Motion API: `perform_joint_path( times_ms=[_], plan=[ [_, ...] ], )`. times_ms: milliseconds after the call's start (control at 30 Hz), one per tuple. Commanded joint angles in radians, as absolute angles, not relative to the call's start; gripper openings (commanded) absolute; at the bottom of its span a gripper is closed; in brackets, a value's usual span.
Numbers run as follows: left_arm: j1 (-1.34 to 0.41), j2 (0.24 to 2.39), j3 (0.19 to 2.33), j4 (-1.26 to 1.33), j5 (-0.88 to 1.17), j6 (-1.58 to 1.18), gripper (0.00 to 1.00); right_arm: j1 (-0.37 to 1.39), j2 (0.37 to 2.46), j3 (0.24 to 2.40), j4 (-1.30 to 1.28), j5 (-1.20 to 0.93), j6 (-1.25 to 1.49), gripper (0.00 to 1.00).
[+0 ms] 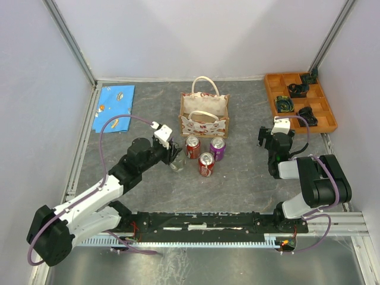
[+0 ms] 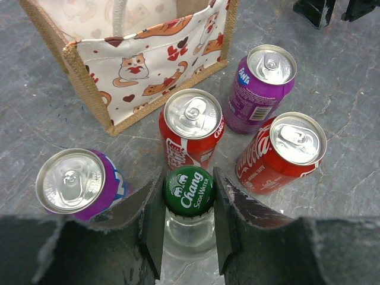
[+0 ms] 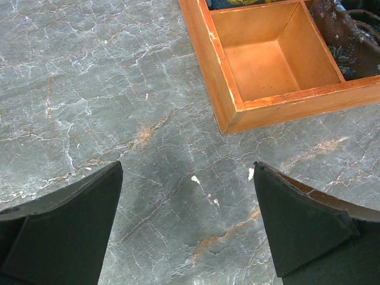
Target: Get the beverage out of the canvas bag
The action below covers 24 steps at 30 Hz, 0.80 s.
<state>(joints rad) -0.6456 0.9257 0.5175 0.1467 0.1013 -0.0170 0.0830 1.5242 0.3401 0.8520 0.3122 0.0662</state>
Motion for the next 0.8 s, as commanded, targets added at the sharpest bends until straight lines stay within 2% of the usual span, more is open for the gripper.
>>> perform_joint_path(
  times_ms=[0, 200, 367, 467, 567, 600, 633, 667, 700, 767],
  plan=[
    [-0.646, 0.908, 0.522, 0.437, 0.151, -0.078, 0.03, 0.079, 1.512, 0.357, 0.883, 0.319, 0.074, 0.99],
    [-0.646, 0.887, 0.418, 0.564, 0.180, -0.075, 0.03, 0.079, 1.512, 0.357, 0.884, 0.319, 0.073, 0.99],
    [-0.646, 0.900, 0.416, 0.511, 0.199, -0.064, 0.03, 0.080, 1.512, 0.357, 0.884, 0.318, 0.073, 0.99],
    [-0.646, 0.907, 0.430, 0.455, 0.216, -0.053, 0.12, 0.080, 1.512, 0.357, 0.884, 0.319, 0.073, 0.99],
    [-0.646, 0.908, 0.449, 0.400, 0.225, -0.052, 0.32, 0.080, 1.512, 0.357, 0.884, 0.319, 0.072, 0.99],
    [-0.646, 0.906, 0.453, 0.386, 0.227, -0.052, 0.47, 0.079, 1.512, 0.357, 0.884, 0.319, 0.072, 0.99],
    [-0.645, 0.902, 0.455, 0.376, 0.228, -0.053, 0.68, 0.080, 1.511, 0.357, 0.883, 0.319, 0.073, 0.99],
    [-0.646, 0.899, 0.458, 0.367, 0.228, -0.052, 0.95, 0.080, 1.512, 0.357, 0.883, 0.319, 0.073, 0.99],
    [-0.646, 0.894, 0.459, 0.360, 0.226, -0.050, 1.00, 0.080, 1.511, 0.357, 0.883, 0.319, 0.073, 0.99],
    [-0.646, 0.886, 0.463, 0.347, 0.220, -0.046, 0.99, 0.080, 1.511, 0.357, 0.884, 0.319, 0.072, 0.99]
  ],
)
